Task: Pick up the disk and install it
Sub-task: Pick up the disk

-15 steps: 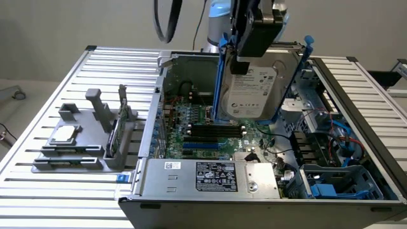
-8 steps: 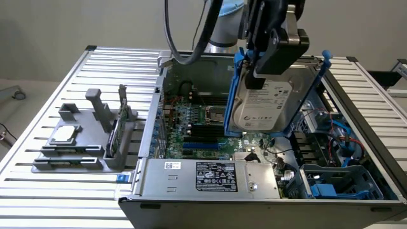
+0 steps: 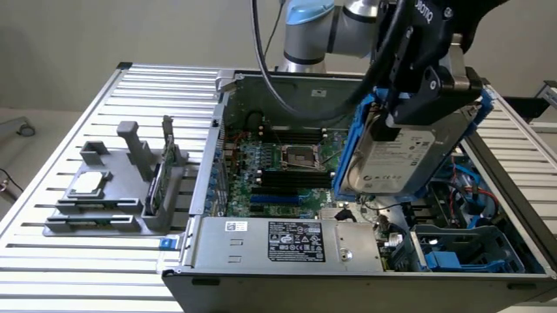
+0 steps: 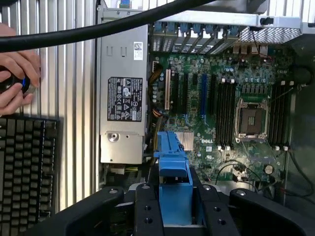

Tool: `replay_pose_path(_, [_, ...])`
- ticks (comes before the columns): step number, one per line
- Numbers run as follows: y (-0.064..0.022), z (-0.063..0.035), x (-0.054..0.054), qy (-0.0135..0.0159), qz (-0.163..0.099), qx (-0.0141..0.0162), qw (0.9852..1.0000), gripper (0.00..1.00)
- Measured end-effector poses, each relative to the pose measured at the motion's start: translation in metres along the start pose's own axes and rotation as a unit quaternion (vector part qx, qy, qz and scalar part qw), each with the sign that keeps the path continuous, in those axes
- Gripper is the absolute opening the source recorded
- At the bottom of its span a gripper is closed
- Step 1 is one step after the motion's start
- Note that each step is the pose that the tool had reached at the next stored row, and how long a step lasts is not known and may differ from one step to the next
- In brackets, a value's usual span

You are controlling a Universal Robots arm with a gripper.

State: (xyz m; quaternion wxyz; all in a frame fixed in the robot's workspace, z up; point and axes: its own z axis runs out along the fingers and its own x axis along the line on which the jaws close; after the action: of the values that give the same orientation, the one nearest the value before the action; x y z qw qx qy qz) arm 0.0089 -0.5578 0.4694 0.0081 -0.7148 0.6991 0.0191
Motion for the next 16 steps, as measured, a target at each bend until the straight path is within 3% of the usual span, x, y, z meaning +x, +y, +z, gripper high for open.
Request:
replay_pose_path(8, [-0.0352,0.0018,0.013,0.0009,0.0,-0.001,1.0,0.33])
replay_pose_path(10, [-0.039,0.0017,0.017,0.0014,0.0,-0.0019,1.0,0.33])
replay_pose_path(16, [-0.0395,0.0009,0.024,0.0013,0.0,-0.0032,1.0,0.33])
